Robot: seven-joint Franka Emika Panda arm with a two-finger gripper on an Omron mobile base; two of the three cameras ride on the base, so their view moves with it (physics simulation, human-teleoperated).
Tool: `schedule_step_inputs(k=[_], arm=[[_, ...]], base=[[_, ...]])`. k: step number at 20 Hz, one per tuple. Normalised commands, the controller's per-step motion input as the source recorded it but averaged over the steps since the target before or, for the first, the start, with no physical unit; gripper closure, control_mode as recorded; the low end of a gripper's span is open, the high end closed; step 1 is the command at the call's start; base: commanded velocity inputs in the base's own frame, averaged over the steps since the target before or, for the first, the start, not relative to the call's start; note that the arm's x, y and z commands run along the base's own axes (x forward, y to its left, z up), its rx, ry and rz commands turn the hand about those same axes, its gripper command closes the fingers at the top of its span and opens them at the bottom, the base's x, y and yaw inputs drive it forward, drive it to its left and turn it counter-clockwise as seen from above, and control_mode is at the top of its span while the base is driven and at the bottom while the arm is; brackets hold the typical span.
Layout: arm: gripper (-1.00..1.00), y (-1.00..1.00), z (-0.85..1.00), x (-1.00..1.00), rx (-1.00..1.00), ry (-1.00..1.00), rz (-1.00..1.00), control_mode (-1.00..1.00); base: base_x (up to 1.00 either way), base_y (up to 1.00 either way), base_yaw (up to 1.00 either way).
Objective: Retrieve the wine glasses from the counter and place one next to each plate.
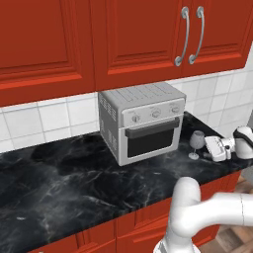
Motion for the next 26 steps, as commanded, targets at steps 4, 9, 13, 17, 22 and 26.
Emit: schedule_step_inputs(k=[4, 9, 13, 17, 22, 26], arm=[[-1.00, 0.01, -0.01, 0.16, 0.00, 0.10, 0.00, -1.00], [-1.00, 0.06, 0.00, 0.00, 0.00, 0.01, 0.00, -1.00], [-1.00, 0.05, 0.00, -0.01, 0.00, 0.00, 0.00, -1.00], [-1.00, 0.11, 0.00, -0.01, 0.00, -0.03, 0.00, -1.00], [-1.00, 0.10, 0.00, -0.09, 0.00, -0.06, 0.00, -1.00], [-1.00, 0.05, 0.00, -0.19, 0.00, -0.05, 0.00, -1.00]], base=[[0.00, 0.00, 0.00], [0.00, 0.00, 0.00], [0.00, 0.00, 0.00], [0.00, 0.00, 0.00], [0.00, 0.00, 0.00], [0.00, 0.00, 0.00]])
